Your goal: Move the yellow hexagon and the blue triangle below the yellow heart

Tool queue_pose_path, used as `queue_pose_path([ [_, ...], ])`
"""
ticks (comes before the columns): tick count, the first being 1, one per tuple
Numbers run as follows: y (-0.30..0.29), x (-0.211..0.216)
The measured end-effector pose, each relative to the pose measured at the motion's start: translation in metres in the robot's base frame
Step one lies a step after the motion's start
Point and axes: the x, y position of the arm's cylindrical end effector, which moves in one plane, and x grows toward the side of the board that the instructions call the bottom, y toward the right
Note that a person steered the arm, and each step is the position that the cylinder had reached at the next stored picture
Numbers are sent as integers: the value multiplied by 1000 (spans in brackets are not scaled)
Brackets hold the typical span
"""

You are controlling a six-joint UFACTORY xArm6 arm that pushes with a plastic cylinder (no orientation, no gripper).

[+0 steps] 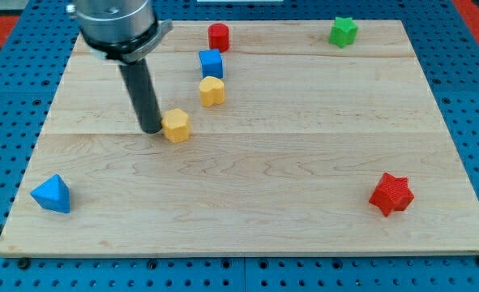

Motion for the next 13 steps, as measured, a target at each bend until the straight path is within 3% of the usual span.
queue_pose_path([
  [1, 19, -1],
  [3, 16, 37],
  [6, 68, 29],
  [7, 68, 101],
  [8, 26, 180],
  [9, -9, 192],
  [11, -114, 162],
  [13, -163, 155],
])
